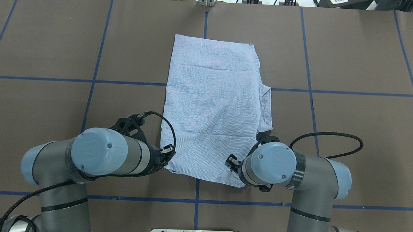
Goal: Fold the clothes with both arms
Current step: 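Grasp the bundle's near edge with both grippers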
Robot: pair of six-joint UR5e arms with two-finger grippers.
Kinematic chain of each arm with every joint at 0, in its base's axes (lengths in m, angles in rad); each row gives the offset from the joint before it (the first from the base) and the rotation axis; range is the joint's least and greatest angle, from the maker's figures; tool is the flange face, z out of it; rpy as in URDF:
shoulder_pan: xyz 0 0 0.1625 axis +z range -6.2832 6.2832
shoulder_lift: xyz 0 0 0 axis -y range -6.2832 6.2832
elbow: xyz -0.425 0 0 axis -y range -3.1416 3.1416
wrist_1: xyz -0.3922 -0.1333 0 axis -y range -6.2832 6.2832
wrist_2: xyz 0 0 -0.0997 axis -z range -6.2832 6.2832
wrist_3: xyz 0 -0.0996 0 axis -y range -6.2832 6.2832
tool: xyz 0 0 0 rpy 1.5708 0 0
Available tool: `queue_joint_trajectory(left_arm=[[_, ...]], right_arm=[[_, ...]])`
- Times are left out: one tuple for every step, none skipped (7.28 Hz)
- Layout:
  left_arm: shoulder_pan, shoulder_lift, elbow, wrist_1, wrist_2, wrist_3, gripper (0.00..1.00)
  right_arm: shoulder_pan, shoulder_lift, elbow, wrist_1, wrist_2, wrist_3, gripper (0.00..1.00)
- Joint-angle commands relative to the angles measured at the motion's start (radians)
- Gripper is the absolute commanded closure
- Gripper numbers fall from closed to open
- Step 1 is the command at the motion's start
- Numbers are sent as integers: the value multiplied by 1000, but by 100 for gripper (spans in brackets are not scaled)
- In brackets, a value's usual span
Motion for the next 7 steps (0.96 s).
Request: queue_joint_trajectory(left_arm=[[-1,-1,-3,1,-2,0,100],[0,-1,-3,1,-2,0,100],[0,-1,-4,3,-2,0,100],[-1,-1,-4,4,-2,0,100],[-1,-1,-6,4,-2,0,100],[-1,1,-6,4,-2,0,100],[-1,1,-10,4,-2,-1,100]], right_arm=[[-2,1,-21,0,2,0,21],[-2,0,-22,0,2,-2,22],[-2,1,-22,0,4,0,23],[-3,1,-22,0,4,2,31],[-3,1,-21,0,5,2,52],[-3,1,-21,0,12,2,85],[0,1,-19,0,13,2,100]])
